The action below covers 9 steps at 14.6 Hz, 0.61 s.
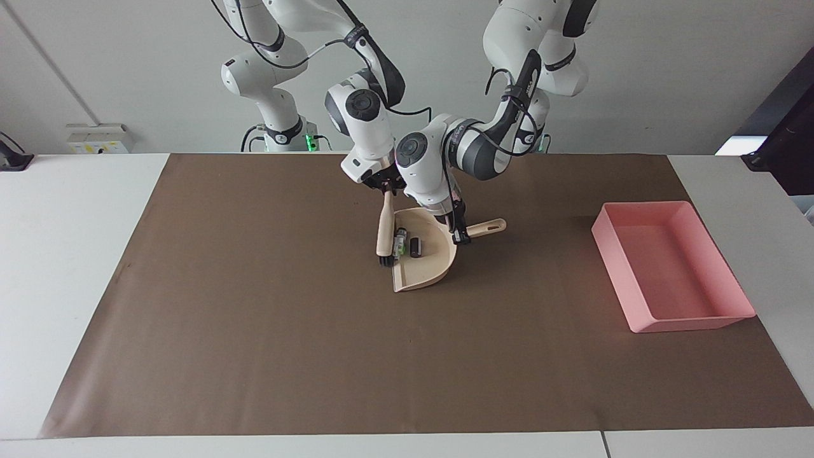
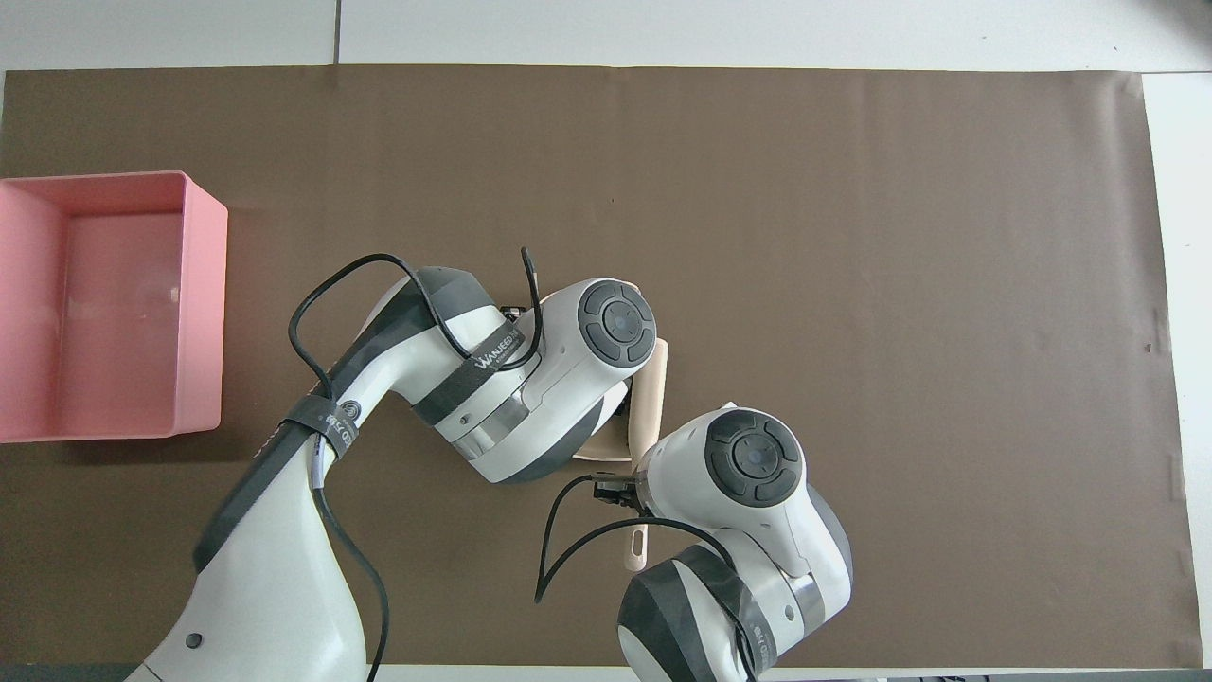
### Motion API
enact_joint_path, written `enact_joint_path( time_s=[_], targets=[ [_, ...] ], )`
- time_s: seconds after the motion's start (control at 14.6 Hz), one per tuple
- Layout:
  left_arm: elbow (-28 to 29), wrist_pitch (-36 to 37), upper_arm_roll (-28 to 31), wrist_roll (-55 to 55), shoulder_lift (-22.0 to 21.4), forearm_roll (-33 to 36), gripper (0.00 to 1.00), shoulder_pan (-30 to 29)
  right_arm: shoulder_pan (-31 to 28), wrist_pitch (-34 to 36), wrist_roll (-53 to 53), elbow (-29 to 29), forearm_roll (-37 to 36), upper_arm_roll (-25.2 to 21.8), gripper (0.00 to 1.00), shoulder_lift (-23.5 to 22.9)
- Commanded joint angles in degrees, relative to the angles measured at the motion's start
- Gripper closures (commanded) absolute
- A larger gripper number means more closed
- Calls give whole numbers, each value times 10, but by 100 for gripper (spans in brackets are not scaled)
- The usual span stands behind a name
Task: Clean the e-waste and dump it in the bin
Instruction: 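Sweep the green component into the dustpan with the right gripper's brush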
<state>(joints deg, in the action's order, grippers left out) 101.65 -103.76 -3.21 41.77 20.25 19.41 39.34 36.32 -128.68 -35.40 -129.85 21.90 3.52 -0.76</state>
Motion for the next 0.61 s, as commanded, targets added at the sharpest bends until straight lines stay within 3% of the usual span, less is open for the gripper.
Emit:
enact_joint_path(
  time_s=[0.0, 0.55],
  targets=[
    [11, -6, 5, 3, -4, 9, 100, 4, -1, 11, -1, 54, 33, 1, 100, -26],
    [59, -102, 3, 40, -28, -9, 100, -36, -31, 118, -10, 79, 0, -6, 100, 17]
  ],
)
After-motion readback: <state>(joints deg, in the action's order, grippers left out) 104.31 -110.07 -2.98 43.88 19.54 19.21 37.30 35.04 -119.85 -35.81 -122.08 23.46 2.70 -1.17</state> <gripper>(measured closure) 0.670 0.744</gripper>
